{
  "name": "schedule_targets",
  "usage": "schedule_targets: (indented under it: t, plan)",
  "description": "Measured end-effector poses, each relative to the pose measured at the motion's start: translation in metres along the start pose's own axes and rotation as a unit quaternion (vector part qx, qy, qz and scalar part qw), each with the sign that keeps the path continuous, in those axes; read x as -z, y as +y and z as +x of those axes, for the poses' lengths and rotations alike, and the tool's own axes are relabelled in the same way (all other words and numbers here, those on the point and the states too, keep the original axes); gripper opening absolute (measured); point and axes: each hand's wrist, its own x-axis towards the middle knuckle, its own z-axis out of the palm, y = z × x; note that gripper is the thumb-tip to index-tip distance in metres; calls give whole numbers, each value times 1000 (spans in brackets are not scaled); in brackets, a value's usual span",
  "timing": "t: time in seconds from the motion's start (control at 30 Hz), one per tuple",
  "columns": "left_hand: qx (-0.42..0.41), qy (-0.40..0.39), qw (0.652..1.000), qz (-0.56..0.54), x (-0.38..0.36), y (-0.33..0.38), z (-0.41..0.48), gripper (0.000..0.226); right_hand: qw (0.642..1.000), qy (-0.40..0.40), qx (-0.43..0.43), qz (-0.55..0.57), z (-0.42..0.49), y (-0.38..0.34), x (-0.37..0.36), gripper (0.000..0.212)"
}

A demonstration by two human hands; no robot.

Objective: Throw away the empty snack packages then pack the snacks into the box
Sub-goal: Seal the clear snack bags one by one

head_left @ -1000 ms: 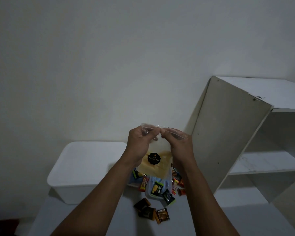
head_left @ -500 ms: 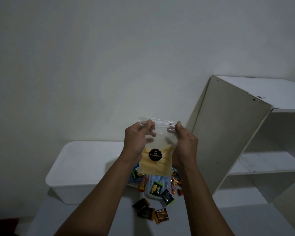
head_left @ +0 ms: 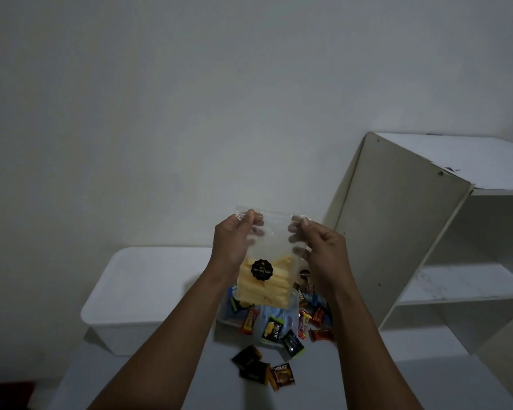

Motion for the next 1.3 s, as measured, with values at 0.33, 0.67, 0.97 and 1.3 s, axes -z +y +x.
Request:
schedule_targets:
  t: [0.33, 0.67, 0.97, 1.3]
  plan:
    - [186, 28, 980, -70, 1, -2, -4, 35, 994, -106, 23, -31, -15, 22, 1, 15]
    - [175, -24, 981, -76, 8, -7, -7, 11, 985, -173, -22, 11, -15, 35, 10, 10]
    - [92, -144, 979, 107, 5, -11, -21, 12, 994, -56, -81, -57, -5, 21, -8, 36]
    - [90, -87, 985, 121, 11, -13, -12, 7, 991, -66, -65, -94, -6, 27, -13, 12]
